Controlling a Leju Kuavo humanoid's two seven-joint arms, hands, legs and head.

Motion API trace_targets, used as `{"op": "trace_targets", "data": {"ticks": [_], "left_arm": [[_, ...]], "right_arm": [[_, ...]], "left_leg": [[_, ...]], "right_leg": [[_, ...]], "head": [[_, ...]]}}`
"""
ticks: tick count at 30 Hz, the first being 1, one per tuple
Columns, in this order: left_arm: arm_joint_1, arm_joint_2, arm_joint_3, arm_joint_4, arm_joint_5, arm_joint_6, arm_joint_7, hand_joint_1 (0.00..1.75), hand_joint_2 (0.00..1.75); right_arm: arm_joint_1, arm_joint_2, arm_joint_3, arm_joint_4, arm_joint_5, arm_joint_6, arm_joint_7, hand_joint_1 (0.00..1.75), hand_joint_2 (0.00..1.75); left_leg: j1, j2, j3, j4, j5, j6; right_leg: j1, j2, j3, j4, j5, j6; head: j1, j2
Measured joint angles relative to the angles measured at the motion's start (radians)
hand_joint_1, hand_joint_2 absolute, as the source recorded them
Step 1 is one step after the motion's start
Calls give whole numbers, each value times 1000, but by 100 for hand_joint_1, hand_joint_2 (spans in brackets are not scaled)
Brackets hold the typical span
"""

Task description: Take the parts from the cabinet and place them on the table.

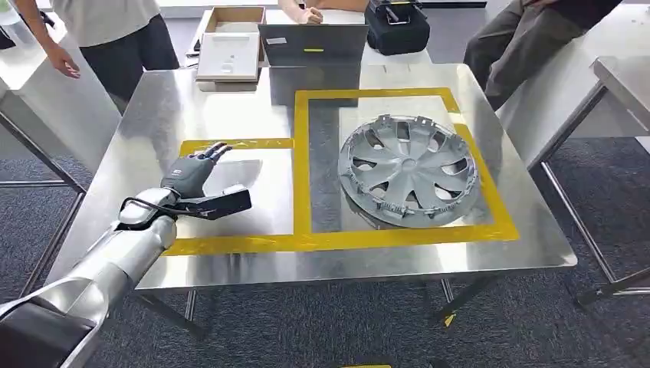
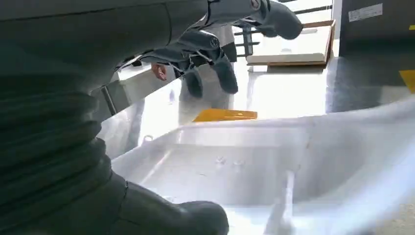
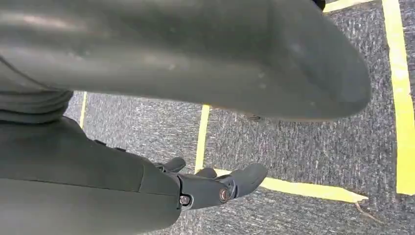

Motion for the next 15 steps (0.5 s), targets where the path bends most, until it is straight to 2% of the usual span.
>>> {"op": "trace_targets", "data": {"ticks": [6,7,15], "left_arm": [[1,0,0,5,0,0,0,0,175],[1,-1,0,6,0,0,0,0,0],[6,-1,-1,10,-3,-37,35,0,0]], "right_arm": [[0,0,0,0,0,1,0,0,0],[0,0,0,0,0,1,0,0,0],[0,0,0,0,-6,-2,-13,0,0]], "left_leg": [[0,0,0,0,0,0],[0,0,0,0,0,0],[0,0,0,0,0,0]], "right_leg": [[0,0,0,0,0,0],[0,0,0,0,0,0],[0,0,0,0,0,0]], "head": [[0,0],[0,0],[0,0]]}}
